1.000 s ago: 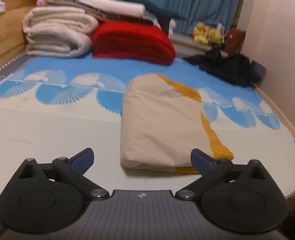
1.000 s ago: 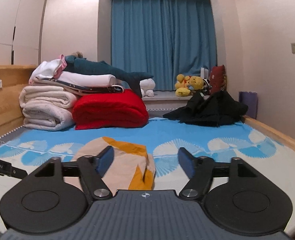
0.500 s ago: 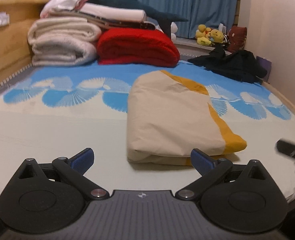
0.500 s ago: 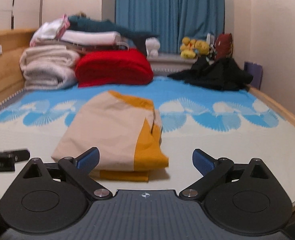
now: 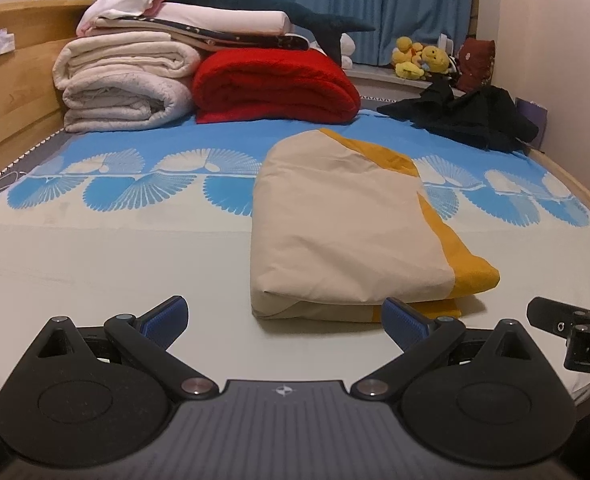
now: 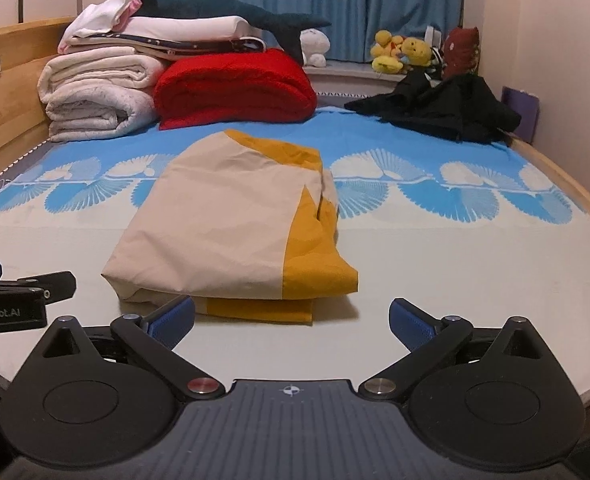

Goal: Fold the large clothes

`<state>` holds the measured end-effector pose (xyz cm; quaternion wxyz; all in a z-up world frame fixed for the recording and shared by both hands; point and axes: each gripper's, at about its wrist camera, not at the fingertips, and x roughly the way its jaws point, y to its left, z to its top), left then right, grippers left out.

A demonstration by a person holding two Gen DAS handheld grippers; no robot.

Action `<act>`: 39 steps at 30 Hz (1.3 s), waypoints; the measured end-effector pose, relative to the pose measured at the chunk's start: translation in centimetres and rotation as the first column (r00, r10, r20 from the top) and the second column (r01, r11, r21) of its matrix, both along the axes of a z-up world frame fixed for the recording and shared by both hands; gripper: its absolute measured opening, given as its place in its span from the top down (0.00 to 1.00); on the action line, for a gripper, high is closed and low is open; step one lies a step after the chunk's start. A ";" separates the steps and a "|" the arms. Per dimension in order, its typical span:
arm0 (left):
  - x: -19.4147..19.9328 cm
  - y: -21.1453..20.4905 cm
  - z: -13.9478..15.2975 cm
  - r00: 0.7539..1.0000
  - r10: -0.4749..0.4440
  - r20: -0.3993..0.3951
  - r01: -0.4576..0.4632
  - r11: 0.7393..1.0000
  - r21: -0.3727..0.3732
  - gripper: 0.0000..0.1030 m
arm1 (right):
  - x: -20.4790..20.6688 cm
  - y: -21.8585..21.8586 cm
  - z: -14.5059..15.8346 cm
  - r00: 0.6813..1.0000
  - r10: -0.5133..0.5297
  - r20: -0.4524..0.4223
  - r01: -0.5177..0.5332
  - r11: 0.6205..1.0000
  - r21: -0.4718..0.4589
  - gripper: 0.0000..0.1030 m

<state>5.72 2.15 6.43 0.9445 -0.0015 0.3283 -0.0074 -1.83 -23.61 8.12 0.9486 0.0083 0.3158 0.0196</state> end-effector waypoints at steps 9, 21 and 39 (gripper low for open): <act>-0.1 -0.5 -0.2 1.000 -0.019 0.002 0.019 1.000 0.010 0.00 | 0.2 -0.3 -0.2 1.000 -0.011 -0.012 0.011 1.000 0.003 0.01; -0.2 -0.3 0.0 1.000 -0.014 0.014 0.014 1.000 0.007 0.00 | 0.3 -0.3 -0.2 1.000 -0.014 -0.008 0.014 1.000 0.001 0.01; -0.2 -0.7 0.0 0.999 -0.038 0.020 0.038 0.999 0.012 0.00 | 0.3 0.2 0.0 1.000 -0.009 -0.008 0.009 1.000 0.000 0.01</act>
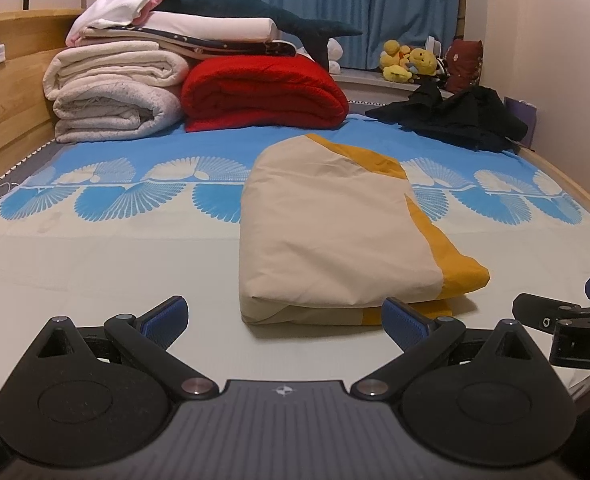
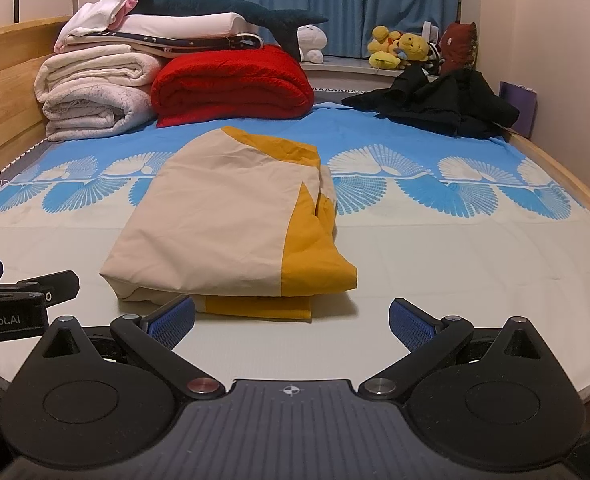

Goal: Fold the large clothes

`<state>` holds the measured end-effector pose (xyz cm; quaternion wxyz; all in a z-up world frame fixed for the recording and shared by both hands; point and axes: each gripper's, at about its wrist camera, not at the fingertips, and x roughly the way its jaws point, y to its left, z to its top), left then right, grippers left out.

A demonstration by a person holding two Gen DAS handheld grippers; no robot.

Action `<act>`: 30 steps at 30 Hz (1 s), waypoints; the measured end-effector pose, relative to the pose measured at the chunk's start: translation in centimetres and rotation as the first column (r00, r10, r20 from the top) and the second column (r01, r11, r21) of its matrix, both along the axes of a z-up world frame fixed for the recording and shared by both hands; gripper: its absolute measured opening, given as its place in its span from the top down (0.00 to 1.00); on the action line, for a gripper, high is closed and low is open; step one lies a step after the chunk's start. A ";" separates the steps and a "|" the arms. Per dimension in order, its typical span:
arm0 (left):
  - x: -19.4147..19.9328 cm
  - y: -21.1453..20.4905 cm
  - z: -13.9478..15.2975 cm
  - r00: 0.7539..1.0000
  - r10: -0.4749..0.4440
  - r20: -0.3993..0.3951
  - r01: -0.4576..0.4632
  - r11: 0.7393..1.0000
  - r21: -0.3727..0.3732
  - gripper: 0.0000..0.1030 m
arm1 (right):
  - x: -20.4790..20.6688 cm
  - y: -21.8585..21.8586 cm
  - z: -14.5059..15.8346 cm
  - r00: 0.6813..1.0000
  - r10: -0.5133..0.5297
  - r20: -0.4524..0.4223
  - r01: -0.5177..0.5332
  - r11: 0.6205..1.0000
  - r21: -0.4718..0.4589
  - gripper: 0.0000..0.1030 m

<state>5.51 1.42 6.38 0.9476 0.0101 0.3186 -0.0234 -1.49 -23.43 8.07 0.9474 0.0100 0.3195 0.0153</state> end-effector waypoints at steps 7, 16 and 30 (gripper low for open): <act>-0.1 0.0 0.0 1.000 -0.003 0.003 0.003 1.000 0.001 0.00 | 0.0 0.0 0.0 1.000 0.001 0.000 -0.001 1.000 0.000 0.01; -0.2 0.0 0.0 1.000 -0.007 0.006 0.007 1.000 0.004 0.00 | 0.0 0.1 0.0 1.000 -0.001 -0.001 0.001 1.000 0.000 0.01; -0.1 -0.1 0.0 1.000 -0.012 0.007 0.012 1.000 0.006 0.00 | 0.0 0.1 0.0 1.000 -0.001 -0.001 0.001 1.000 0.000 0.01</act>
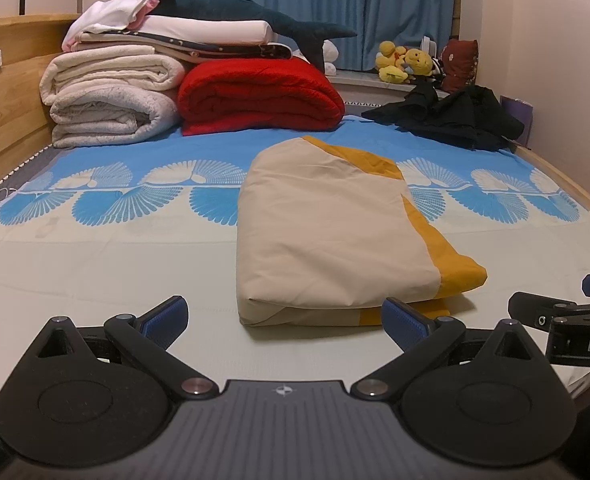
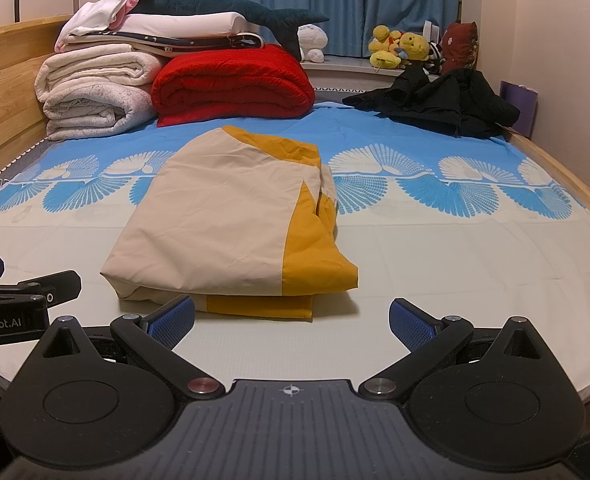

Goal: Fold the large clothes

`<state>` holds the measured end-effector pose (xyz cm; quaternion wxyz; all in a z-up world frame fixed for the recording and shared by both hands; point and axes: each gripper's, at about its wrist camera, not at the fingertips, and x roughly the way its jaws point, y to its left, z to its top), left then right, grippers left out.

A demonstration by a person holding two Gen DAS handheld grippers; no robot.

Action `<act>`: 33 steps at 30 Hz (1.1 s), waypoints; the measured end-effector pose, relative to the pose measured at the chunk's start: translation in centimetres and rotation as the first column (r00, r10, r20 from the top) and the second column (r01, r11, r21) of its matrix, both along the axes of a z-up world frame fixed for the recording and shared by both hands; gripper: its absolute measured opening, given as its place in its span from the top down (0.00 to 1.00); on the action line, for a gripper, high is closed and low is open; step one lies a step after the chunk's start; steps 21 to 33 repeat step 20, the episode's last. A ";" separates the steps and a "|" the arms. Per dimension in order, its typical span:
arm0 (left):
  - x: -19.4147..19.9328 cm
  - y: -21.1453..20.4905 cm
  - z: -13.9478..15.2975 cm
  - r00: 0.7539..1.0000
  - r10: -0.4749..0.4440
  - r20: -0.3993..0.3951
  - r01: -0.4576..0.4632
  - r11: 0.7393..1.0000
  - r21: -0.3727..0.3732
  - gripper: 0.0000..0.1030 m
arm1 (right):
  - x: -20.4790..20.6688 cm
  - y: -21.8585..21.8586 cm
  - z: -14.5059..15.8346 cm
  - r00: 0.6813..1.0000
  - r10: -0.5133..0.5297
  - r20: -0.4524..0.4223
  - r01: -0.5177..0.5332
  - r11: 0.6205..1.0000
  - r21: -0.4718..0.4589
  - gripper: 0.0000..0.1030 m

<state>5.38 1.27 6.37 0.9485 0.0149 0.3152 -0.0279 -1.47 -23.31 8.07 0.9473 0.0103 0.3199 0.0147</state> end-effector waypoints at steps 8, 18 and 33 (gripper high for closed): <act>-0.1 -0.1 0.0 1.000 -0.007 0.001 0.007 1.000 0.004 0.00 | 0.0 0.0 0.0 1.000 0.001 0.000 -0.001 1.000 0.000 0.01; 0.0 0.0 -0.2 1.000 -0.012 0.002 0.012 1.000 0.006 0.00 | 0.0 -0.1 0.0 1.000 0.001 0.000 -0.001 1.000 0.000 0.01; 0.0 0.0 -0.2 1.000 -0.009 0.000 0.009 1.000 0.006 0.00 | 0.0 -0.1 0.0 1.000 0.002 -0.001 -0.002 1.000 0.000 0.01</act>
